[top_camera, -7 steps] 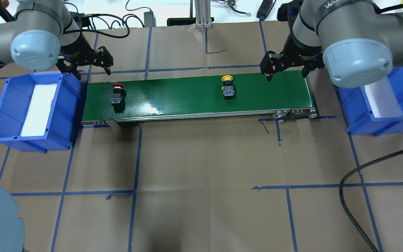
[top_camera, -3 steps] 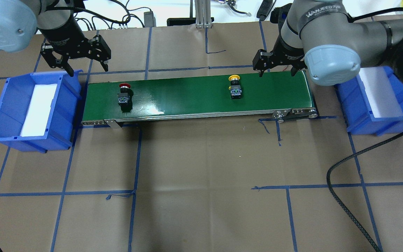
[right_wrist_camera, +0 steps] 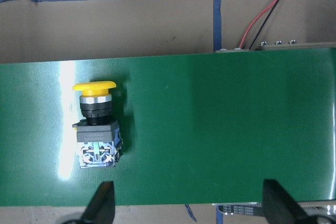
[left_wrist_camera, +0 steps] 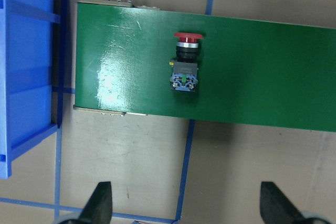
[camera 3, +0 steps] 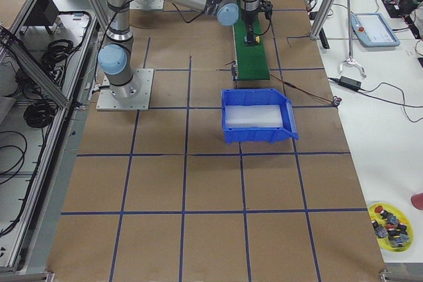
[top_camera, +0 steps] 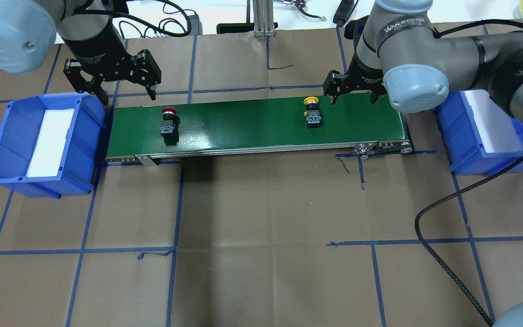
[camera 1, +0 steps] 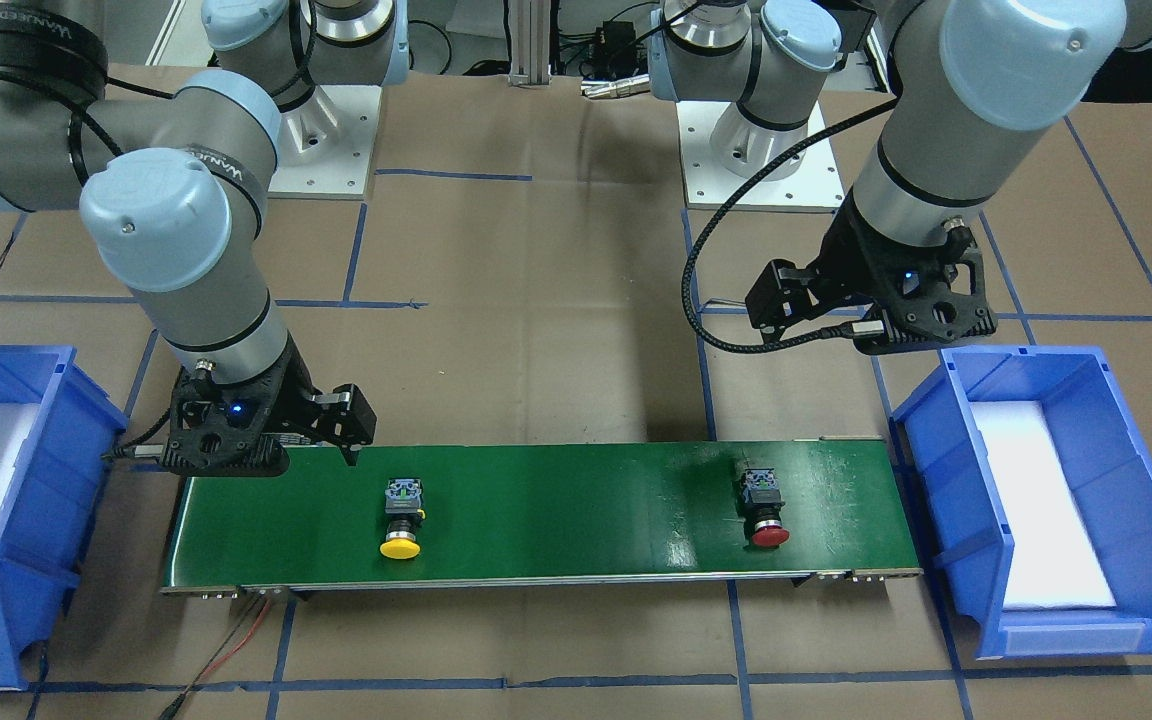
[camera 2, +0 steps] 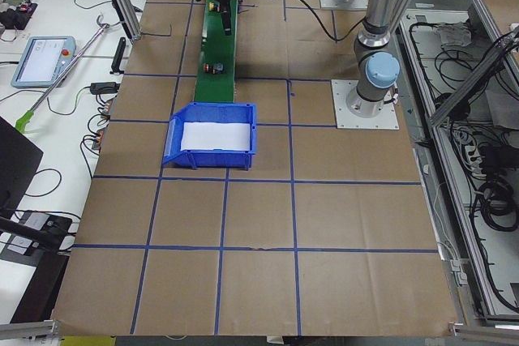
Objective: Transport two buttons from left to right
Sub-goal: 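Release the red button with the left gripper while the right gripper grasps the yellow button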
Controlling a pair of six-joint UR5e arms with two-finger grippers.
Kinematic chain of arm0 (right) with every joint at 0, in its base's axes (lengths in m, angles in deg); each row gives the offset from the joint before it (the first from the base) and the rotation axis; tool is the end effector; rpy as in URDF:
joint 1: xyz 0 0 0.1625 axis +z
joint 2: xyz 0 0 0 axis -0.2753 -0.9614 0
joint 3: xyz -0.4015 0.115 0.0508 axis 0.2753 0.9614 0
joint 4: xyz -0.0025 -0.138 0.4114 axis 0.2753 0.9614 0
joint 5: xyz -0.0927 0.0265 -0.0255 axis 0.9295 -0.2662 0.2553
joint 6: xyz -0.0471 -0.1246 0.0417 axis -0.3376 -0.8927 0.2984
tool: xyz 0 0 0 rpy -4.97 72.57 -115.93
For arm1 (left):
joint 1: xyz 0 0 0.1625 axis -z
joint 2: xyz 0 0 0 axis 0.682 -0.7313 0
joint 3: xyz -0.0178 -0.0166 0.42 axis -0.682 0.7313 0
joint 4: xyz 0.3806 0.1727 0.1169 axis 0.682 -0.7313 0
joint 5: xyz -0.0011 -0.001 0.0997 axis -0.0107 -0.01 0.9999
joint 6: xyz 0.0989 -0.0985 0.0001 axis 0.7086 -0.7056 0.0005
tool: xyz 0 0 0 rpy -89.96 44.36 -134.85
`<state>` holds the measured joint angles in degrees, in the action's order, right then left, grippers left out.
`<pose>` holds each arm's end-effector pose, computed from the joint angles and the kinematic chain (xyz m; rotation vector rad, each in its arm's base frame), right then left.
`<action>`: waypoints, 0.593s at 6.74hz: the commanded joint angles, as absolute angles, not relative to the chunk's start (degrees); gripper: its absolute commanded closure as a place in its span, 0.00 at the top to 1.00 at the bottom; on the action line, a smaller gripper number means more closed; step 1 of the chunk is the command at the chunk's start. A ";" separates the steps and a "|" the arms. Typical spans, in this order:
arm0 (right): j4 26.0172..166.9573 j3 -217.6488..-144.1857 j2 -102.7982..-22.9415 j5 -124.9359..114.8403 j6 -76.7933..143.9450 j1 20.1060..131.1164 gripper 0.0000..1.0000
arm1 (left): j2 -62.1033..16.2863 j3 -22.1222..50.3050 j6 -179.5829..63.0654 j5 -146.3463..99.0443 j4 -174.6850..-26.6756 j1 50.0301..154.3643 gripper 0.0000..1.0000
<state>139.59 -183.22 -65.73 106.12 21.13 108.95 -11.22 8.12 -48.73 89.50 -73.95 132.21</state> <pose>0.1701 -0.6154 0.2801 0.0262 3.0953 -0.1944 -0.1215 -0.5658 0.4147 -0.1619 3.1068 0.0649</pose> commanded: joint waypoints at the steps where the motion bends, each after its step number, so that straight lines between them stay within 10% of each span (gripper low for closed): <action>1: 142.16 -183.19 -62.60 102.21 21.21 109.14 1.00 | -7.46 12.57 -48.19 89.38 -73.27 132.04 1.00; 4: 142.70 -183.20 -59.17 99.62 21.12 109.06 1.00 | -5.77 13.83 -48.27 89.38 -73.08 131.24 1.00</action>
<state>142.49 -183.19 -60.53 99.79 21.17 109.13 -6.02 14.01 -48.20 89.44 -73.20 131.40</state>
